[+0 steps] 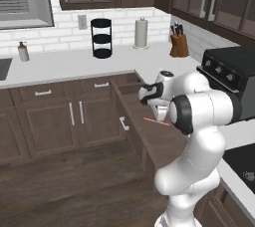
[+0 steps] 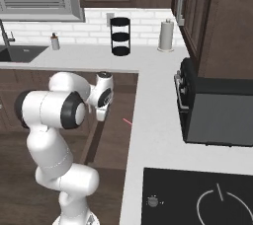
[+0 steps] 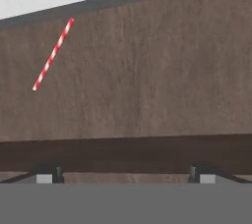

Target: Take a straw from the drawer in front and place it inside the glass cup on the dining counter.

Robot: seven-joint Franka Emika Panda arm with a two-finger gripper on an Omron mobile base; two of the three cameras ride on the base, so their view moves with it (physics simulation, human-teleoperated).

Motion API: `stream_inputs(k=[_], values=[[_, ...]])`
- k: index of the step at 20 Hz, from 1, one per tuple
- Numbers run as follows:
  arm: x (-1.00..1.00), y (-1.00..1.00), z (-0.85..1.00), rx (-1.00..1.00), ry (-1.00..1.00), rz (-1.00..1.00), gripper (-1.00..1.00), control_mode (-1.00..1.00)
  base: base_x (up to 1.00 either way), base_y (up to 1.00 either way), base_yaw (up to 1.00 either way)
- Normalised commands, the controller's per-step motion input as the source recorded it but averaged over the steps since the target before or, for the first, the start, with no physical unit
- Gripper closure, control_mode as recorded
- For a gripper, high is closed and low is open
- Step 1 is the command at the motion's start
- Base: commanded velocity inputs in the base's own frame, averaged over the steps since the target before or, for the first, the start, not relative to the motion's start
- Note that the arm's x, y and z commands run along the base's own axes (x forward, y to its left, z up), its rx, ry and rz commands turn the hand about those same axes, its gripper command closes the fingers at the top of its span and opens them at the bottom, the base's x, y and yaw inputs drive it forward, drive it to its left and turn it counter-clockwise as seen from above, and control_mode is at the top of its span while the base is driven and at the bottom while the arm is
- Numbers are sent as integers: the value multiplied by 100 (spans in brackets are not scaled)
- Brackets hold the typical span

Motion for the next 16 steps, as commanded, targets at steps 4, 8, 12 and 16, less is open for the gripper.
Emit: stream_inputs(k=[4, 8, 12, 16], values=[[0, 0, -35, 7, -2, 2, -100, -100, 0, 0, 0], [0, 7, -37, 7, -1, 1, -100, -100, 0, 0, 0], [0, 19, -32, 8, 0, 0, -100, -100, 0, 0, 0], [0, 38, -26, 8, 0, 0, -100, -100, 0, 0, 0]])
